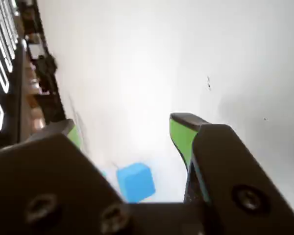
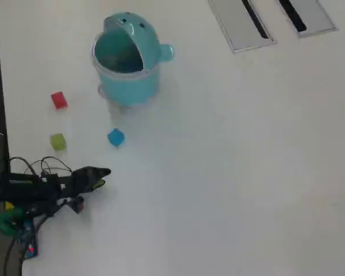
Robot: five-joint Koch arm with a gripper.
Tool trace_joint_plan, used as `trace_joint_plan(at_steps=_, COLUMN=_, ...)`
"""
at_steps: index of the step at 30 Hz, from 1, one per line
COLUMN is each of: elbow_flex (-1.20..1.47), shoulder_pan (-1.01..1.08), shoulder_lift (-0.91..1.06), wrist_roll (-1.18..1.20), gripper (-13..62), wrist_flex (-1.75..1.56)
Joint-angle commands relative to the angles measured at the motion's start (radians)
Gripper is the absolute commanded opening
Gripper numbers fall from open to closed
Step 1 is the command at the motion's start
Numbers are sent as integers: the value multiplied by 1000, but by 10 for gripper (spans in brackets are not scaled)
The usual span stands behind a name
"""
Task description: Grasp RGB lego blocks and put them in the bin one by one.
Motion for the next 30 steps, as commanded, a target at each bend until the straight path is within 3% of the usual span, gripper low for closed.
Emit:
trace_joint_plan(at_steps=1, elbow_flex=75, shoulder_pan=-3, shoulder_lift=35, wrist_roll=-2, gripper=345, wrist_flex=-6)
trace_joint_plan(at_steps=18, elbow_flex=66, shoulder_pan=-8, shoulder_lift=46, wrist_roll=-52, gripper=345, wrist_flex=-29)
trace_joint_plan(at_steps=30, elbow_flex=58, shoulder_pan=-89, shoulder_lift=64, wrist_roll=-268, gripper=343, wrist_flex=-348)
